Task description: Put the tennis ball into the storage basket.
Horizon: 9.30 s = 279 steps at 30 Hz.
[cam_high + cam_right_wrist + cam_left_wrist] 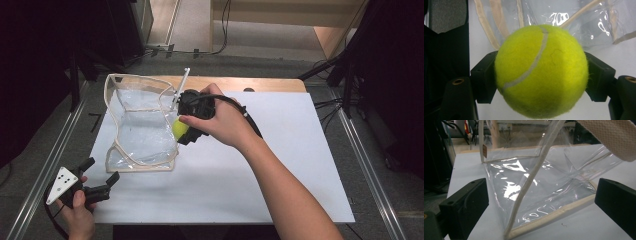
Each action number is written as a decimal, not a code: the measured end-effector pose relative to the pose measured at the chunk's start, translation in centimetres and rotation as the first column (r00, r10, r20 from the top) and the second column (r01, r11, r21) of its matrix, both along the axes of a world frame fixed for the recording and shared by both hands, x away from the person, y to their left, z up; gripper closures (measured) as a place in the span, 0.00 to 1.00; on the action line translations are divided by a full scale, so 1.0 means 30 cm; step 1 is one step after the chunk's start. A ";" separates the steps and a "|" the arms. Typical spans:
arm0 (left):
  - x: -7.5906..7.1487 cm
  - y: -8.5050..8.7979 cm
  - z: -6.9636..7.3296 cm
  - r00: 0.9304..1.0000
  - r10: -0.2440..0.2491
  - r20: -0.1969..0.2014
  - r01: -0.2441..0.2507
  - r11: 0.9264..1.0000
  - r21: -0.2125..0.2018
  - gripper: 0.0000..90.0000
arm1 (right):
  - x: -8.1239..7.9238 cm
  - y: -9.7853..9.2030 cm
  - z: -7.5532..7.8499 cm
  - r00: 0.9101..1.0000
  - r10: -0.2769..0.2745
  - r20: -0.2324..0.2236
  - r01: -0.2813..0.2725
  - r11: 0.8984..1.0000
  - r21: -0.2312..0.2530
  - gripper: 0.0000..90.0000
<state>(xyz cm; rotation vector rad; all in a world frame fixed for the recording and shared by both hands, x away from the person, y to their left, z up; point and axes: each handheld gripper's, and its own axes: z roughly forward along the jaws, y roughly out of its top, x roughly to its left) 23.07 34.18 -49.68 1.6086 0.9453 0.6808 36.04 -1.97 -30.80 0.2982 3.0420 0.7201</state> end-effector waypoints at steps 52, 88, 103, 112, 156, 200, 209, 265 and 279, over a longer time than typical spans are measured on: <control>0.000 0.002 0.000 1.000 -0.004 0.003 0.004 1.000 -0.016 0.00 | 0.011 0.205 0.014 0.998 0.057 -0.004 -0.058 0.998 -0.030 0.25; 0.000 0.002 0.000 1.000 -0.005 0.004 0.006 1.000 -0.015 0.00 | 0.021 0.186 0.041 0.997 -0.006 0.074 0.005 1.000 0.010 0.00; 0.000 0.001 0.000 1.000 -0.002 0.004 0.002 1.000 -0.015 0.00 | 0.006 0.101 -0.035 0.998 -0.021 0.053 0.021 1.000 -0.001 0.00; 0.002 -0.001 -0.001 1.000 -0.004 0.003 0.004 1.000 -0.007 0.00 | -0.007 0.068 -0.069 0.998 -0.031 0.047 0.031 1.000 -0.001 0.00; 0.002 -0.003 0.000 1.000 -0.005 0.001 0.005 1.000 0.004 0.00 | -0.046 -0.136 -0.236 0.995 -0.102 0.019 0.102 0.994 0.032 0.00; 0.001 -0.005 0.000 1.000 -0.001 0.002 0.001 1.000 0.013 0.00 | -0.111 -0.424 -0.372 0.973 -0.230 0.005 0.228 0.969 0.100 0.00; 0.000 -0.005 -0.001 1.000 0.000 0.002 0.000 1.000 0.015 0.00 | -0.137 -0.486 -0.398 0.965 -0.264 0.008 0.261 0.957 0.130 0.00; -0.001 -0.008 -0.001 1.000 0.003 0.006 -0.003 1.000 0.025 0.00 | -0.342 -0.981 -0.660 0.785 -0.614 -0.084 0.562 0.649 0.514 0.00; -0.002 -0.011 -0.001 1.000 0.006 0.007 -0.006 1.000 0.030 0.00 | -0.407 -1.069 -0.695 0.708 -0.704 -0.056 0.595 0.551 0.586 0.00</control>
